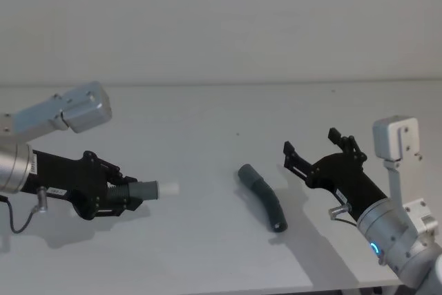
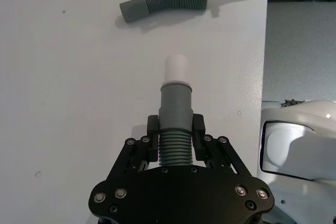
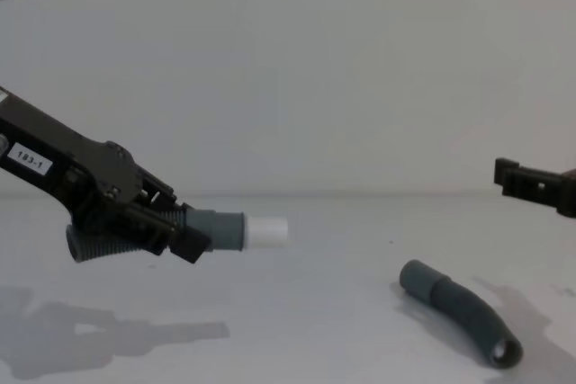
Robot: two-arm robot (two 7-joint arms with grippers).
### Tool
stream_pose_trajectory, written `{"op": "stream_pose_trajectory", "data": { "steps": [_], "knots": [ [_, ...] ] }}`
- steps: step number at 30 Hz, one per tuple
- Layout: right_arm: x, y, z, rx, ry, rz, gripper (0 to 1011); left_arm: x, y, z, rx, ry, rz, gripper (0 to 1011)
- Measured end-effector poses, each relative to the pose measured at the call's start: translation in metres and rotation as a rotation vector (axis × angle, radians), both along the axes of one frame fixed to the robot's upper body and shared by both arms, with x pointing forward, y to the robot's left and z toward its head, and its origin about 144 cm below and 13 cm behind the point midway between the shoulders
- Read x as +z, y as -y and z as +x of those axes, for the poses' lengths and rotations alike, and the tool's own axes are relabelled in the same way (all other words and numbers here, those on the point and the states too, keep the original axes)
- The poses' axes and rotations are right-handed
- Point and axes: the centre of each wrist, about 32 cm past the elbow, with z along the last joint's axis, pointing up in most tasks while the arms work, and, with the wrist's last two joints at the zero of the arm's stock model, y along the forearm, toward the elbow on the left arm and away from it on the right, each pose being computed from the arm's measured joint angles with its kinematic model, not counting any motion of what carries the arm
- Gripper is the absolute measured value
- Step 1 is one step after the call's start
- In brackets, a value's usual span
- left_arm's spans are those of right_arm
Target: Use both hands to pick up one end of the pipe from the table, align the ends, and insert them.
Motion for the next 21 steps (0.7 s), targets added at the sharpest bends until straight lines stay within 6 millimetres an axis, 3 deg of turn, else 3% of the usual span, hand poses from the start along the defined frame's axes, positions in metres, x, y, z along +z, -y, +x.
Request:
{"op": "stream_pose_trajectory", "data": {
  "steps": [12,21],
  "knots": [
    [0.014,0.000,0.003,0.068,-0.135,-0.073,1004,-0.001,0.001,0.001,-0.002,0.002,-0.003,335],
    [0.020,-0.005,0.017,0.157,-0.255,-0.160,1004,-0.001,0.001,0.001,-0.002,0.003,-0.004,335]
  ]
}}
